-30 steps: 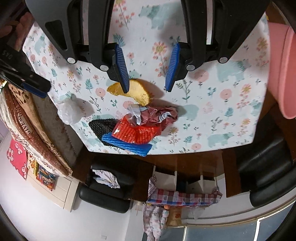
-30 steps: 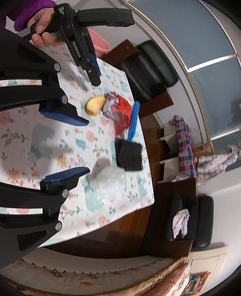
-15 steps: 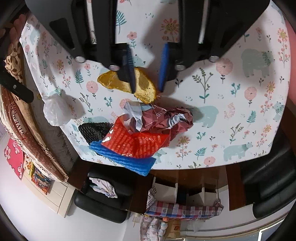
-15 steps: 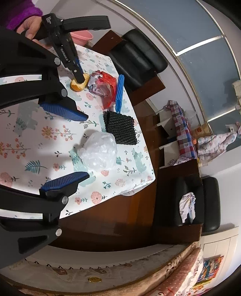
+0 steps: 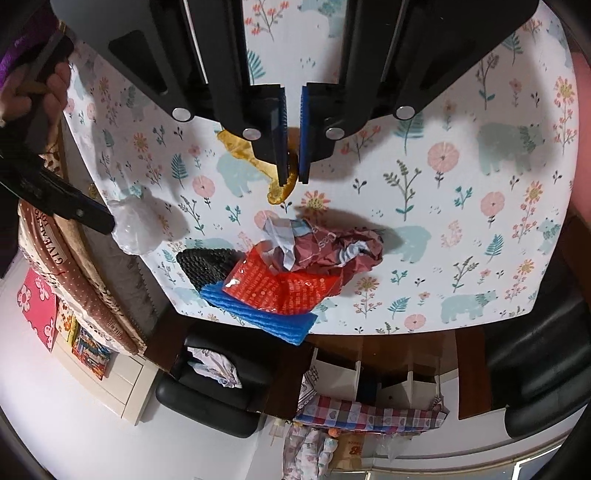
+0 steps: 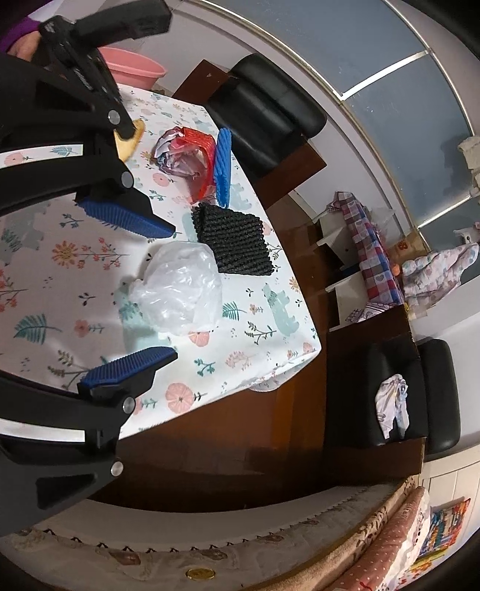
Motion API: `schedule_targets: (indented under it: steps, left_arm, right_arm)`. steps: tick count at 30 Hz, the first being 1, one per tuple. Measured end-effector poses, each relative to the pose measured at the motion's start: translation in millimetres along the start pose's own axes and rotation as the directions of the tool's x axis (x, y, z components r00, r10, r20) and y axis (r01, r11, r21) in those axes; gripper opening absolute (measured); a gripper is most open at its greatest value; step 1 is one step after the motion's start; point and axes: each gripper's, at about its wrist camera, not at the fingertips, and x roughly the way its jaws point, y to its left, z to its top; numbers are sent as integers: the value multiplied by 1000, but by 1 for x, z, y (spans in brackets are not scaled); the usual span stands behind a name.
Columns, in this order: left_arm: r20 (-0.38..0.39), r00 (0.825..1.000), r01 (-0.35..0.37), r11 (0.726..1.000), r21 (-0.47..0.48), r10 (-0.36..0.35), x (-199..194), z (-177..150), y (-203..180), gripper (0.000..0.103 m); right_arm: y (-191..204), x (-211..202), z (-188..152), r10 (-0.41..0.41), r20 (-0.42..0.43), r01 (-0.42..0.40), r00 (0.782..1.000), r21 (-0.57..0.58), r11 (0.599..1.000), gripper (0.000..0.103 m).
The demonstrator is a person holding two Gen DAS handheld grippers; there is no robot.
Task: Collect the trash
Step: 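Grasp the yellow chip with the left gripper while the right gripper grasps the white plastic bag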
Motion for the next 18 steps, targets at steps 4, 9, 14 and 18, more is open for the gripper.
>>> schedule_targets:
  steps: [4,9,14,18]
  left_arm:
    - [15,1000,3,1000,-6,-3,-12,-4,4,5]
    - [32,999,10,1000,-12,-10,-25,-8,7,5]
    - [56,998,19,1000,-14,-18,-38,-11,8,5]
    - [82,996,19,1000,-13,-18,-53,-14,11,5]
  right_arm:
    - [4,9,2,0,7,0,1000,-6,1000,58]
    - [8,15,-1,-17,-16,17,1000,-1,1000,23]
    - [17,7,-12,-3,-27,2,1000,-20,1000,13]
    - [34,-6,-23,23,-30,-24,999,-62,998,12]
